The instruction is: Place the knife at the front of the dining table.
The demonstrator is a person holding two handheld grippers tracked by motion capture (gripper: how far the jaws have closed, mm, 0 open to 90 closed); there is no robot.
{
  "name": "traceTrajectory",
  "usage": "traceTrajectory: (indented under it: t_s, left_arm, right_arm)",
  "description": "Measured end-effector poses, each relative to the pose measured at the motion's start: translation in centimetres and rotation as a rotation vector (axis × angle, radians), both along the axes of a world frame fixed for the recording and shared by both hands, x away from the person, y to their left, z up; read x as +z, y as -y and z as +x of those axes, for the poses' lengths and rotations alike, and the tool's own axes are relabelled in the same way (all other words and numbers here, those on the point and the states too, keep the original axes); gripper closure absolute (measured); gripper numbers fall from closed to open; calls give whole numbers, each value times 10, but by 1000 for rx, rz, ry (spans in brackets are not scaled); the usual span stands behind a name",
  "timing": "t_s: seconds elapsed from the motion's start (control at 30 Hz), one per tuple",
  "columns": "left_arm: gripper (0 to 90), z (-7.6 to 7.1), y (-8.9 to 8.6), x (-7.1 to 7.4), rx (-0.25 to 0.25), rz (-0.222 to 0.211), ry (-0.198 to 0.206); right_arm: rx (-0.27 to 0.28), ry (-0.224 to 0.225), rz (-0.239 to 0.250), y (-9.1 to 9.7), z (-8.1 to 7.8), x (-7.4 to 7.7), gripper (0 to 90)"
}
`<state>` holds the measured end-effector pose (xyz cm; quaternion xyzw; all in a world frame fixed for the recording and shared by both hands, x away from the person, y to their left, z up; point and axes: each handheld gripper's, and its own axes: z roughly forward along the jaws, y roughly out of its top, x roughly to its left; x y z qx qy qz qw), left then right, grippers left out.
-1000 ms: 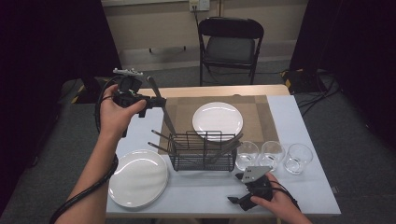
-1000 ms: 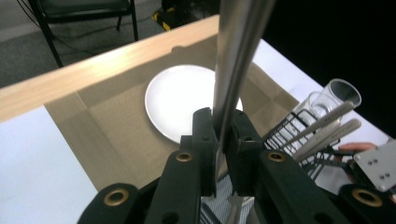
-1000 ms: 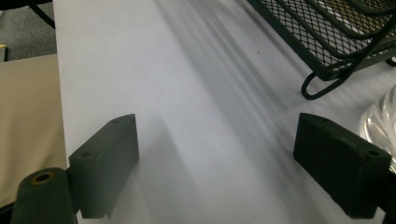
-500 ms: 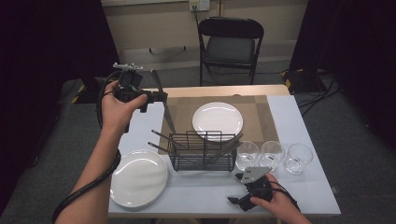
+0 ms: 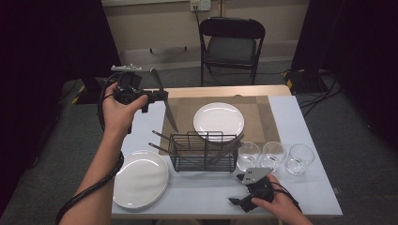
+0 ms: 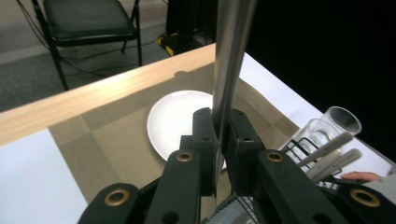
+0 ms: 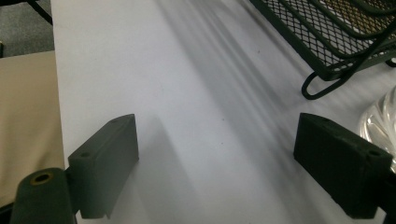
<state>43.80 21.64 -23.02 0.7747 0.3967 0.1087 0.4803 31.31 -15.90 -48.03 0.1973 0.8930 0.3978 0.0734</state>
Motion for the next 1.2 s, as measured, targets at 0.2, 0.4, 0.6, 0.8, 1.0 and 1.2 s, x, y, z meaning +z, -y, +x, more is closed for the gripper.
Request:
traceTrajectory:
  t_s: [0.2,0.4,0.6,0.8,1.0,1.2]
  left_arm:
    - [836,1,-2,2,13,-35,20]
    - [836,0,-5,5,28,-46,56]
    - [836,-2,-14,6,46,-39,71]
    - [836,-3,-23,5,67,-42,73]
    - [836,-4,-30,-1,79,-46,76]
    - [836,-3,-35,-6,90,-37,74]
  right_arm:
    - [0,0,0,0,0,0,128]
    - [1,-2,2,0,0,0,128]
    - [0,0,0,0,0,0,128]
    - [0,-1,1,0,0,0,128]
    - [-1,1,0,0,0,0,128]
    - [0,-2,2,0,0,0,128]
